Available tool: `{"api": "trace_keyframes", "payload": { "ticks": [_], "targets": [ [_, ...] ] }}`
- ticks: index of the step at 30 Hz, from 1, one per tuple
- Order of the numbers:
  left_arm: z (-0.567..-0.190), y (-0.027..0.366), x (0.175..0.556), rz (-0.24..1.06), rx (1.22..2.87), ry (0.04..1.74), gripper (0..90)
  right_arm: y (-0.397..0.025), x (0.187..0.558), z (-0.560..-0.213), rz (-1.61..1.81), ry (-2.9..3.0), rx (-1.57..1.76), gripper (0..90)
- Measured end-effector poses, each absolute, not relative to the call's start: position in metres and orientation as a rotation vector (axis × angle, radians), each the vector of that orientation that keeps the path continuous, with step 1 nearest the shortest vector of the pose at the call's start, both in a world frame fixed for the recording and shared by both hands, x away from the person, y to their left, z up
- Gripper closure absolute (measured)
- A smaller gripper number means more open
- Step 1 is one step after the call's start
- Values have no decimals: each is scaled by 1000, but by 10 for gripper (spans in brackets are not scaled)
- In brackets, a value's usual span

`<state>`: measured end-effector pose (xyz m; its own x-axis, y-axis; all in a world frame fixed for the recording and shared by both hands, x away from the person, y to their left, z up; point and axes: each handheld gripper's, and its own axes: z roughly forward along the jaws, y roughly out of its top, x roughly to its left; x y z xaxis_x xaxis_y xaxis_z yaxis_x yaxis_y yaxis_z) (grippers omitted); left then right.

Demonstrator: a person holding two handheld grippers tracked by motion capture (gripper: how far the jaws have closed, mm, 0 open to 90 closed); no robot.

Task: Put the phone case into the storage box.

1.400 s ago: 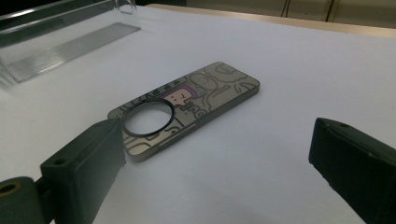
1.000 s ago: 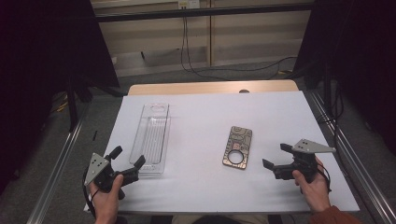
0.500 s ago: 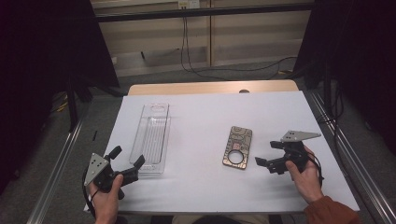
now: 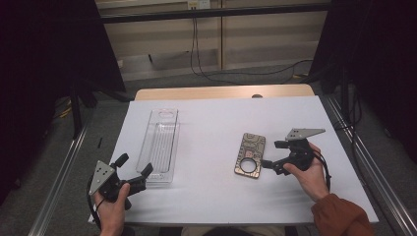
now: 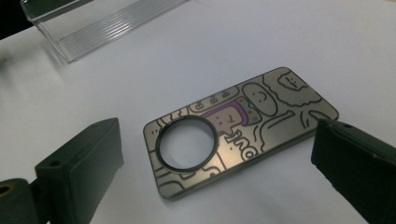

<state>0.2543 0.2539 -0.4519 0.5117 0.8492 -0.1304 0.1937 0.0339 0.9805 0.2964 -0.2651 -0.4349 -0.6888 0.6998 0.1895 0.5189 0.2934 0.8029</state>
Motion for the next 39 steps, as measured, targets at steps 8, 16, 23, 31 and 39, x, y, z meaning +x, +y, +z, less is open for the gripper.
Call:
{"api": "trace_keyframes", "payload": {
  "ticks": [8,16,23,31,39],
  "targets": [
    [-452,254,254,644,1483,950,23,-258,316,-431,1360,2363,1120,124],
    [-452,254,254,641,1486,948,23,-252,334,-426,1349,2351,1145,230],
    [-452,254,254,639,1485,951,23,-246,349,-421,1325,2355,1147,363],
    [-453,255,255,639,1488,950,23,-239,366,-415,1302,2384,1140,598],
    [-453,256,254,637,1489,948,23,-231,385,-415,1237,2446,1143,783]
  ]
}}
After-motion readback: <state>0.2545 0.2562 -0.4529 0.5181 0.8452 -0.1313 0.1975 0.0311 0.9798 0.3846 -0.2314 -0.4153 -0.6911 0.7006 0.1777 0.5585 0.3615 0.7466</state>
